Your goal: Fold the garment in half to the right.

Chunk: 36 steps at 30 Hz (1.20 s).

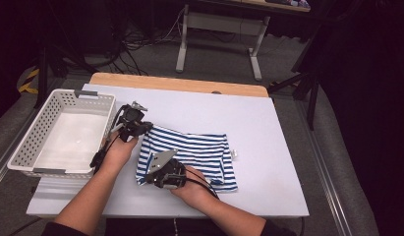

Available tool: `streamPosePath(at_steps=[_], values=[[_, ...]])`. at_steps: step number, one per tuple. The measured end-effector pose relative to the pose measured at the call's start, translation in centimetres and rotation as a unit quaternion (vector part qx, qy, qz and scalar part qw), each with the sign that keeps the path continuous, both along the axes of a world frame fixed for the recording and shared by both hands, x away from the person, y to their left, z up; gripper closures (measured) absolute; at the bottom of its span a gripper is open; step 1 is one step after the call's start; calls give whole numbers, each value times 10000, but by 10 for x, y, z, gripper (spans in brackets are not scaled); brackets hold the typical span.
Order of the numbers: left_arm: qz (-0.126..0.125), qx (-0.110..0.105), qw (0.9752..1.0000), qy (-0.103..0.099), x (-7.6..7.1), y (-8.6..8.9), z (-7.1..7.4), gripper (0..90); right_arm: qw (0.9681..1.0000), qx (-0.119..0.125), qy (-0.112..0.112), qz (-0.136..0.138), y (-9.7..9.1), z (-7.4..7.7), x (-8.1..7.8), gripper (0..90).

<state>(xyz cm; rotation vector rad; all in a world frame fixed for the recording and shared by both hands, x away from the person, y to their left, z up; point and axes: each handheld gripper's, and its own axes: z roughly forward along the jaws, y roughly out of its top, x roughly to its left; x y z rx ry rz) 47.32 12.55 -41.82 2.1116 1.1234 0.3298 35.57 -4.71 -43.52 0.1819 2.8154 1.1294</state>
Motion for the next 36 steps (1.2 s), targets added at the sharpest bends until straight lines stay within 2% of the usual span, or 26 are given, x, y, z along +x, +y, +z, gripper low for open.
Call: streamPosePath(at_steps=[7,11,15,22,25,28,36], values=[[234,-117,9996,-82,-3,11,5,858,9996,238,-115,64,10,3,-1,880],[254,-141,9994,-174,-5,9,10,858,9993,361,-76,57,12,4,1,880],[225,-177,9993,-242,-4,4,13,859,9988,490,-72,17,5,10,1,880],[34,-472,9980,-411,-3,-17,24,858,9967,800,-19,-144,-25,26,1,880],[-86,-536,9971,-526,-2,-29,30,858,9955,914,34,-264,-40,31,0,880],[-211,-562,9965,-581,1,-41,34,858,9942,1001,-5,-380,-55,36,-3,880],[-521,-703,9942,-625,5,-76,41,858,9912,1122,-73,-704,-94,45,-9,880]])
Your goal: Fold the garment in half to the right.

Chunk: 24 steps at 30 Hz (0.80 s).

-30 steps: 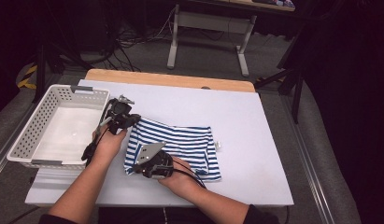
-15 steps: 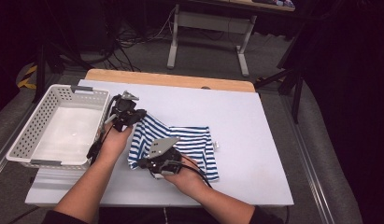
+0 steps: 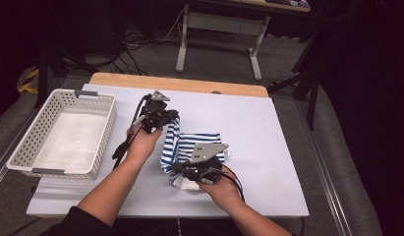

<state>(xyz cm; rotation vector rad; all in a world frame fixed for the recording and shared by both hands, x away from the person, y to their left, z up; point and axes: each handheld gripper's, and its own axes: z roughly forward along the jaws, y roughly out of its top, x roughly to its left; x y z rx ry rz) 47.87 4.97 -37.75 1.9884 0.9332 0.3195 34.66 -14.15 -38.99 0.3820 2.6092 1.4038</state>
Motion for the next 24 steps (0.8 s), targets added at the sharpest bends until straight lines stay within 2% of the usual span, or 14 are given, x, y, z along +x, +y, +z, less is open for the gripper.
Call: streamPosePath(at_steps=[2,12,24], values=[[-75,18,9999,-66,1,-10,1,858,9999,11,25,-99,-10,0,-2,880],[-384,107,9992,29,9,-55,-7,857,9982,83,214,-545,-55,-6,-6,880],[-513,188,9983,219,16,-78,-23,857,9957,109,501,-765,-80,-20,-3,879]])
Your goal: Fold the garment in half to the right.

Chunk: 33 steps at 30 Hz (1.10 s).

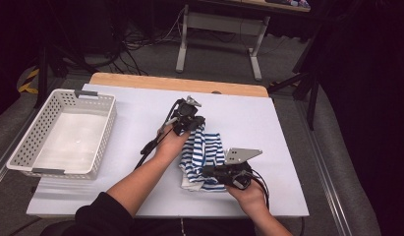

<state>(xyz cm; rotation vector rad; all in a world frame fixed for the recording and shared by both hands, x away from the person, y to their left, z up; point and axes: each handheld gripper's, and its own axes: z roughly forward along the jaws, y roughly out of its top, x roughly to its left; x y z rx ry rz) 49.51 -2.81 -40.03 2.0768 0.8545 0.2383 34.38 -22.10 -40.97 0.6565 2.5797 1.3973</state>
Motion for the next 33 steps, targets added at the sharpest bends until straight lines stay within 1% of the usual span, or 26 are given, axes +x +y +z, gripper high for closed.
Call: streamPosePath(at_steps=[2,4,8,11,13,16,17,19,21,22,24,25,28,30,32,33], values=[[-56,12,10000,-28,0,-2,-2,857,10000,-6,15,-6,-1,-1,0,879],[-74,21,10000,53,0,-4,-4,857,10000,-5,23,-4,-2,-2,-1,879],[-120,-109,9997,191,3,-5,-8,855,9999,-12,110,-43,-6,-7,-2,877],[-176,-135,9996,186,3,-6,-10,853,9998,-37,189,-55,-9,-11,-1,870],[-166,-170,9995,196,3,-8,-11,851,9997,-50,205,-76,-10,-13,-2,866],[-197,-254,9991,282,4,-8,-13,844,9997,-69,194,-123,-12,-13,-2,840],[-198,-289,9989,299,3,-7,-13,829,9997,-79,184,-163,-14,-13,-2,790],[-162,-387,9989,215,1,-4,-13,750,9994,-145,122,-274,-18,-11,-2,694],[-181,-423,9986,251,-1,2,-12,717,9989,-242,-34,-410,-25,-8,-1,651],[-166,-421,9986,265,-2,5,-12,704,9985,-231,-68,-493,-29,-6,-1,632],[-158,-459,9984,283,-5,12,-11,695,9979,-109,-88,-637,-40,-2,1,614],[-172,-498,9981,308,-6,15,-10,695,9973,-48,-114,-721,-45,0,2,608],[-239,-452,9981,341,-11,21,-8,711,9957,101,-194,-895,-57,8,4,610],[-314,-390,9981,372,-15,24,-7,735,9949,152,-266,-959,-60,14,5,624],[-389,-301,9981,382,-20,26,-7,754,9946,71,-366,-970,-58,18,7,641],[-420,-265,9979,406,-23,27,-7,775,9948,36,-403,-932,-56,19,9,658]])
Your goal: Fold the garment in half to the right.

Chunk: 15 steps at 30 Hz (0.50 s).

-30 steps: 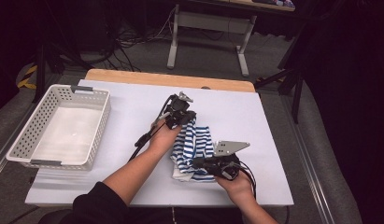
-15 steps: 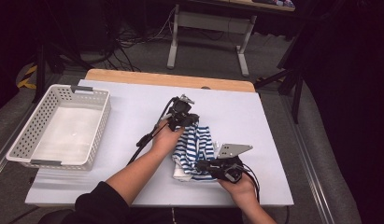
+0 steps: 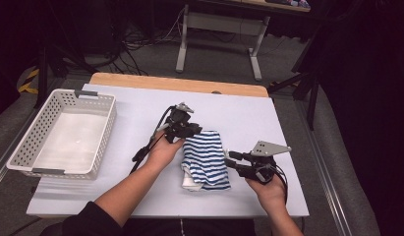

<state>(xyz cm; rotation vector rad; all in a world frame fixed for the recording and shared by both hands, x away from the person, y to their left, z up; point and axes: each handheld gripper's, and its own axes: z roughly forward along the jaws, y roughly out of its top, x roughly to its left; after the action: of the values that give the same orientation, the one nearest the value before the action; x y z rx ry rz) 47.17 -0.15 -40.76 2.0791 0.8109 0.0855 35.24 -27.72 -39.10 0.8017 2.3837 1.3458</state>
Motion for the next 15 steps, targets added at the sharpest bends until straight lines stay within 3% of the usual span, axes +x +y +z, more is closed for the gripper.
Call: streamPosePath(at_steps=[5,9,12,15], values=[[-308,117,9992,248,-14,2,-5,869,9995,-170,131,222,16,-6,13,725],[-610,316,9969,392,-27,1,-14,895,9971,-456,448,409,31,-24,23,739],[-742,503,9949,468,-34,2,-20,895,9949,-592,661,477,34,-34,25,739],[-734,566,9944,500,-41,4,-25,895,9925,-724,841,516,34,-43,24,739]])
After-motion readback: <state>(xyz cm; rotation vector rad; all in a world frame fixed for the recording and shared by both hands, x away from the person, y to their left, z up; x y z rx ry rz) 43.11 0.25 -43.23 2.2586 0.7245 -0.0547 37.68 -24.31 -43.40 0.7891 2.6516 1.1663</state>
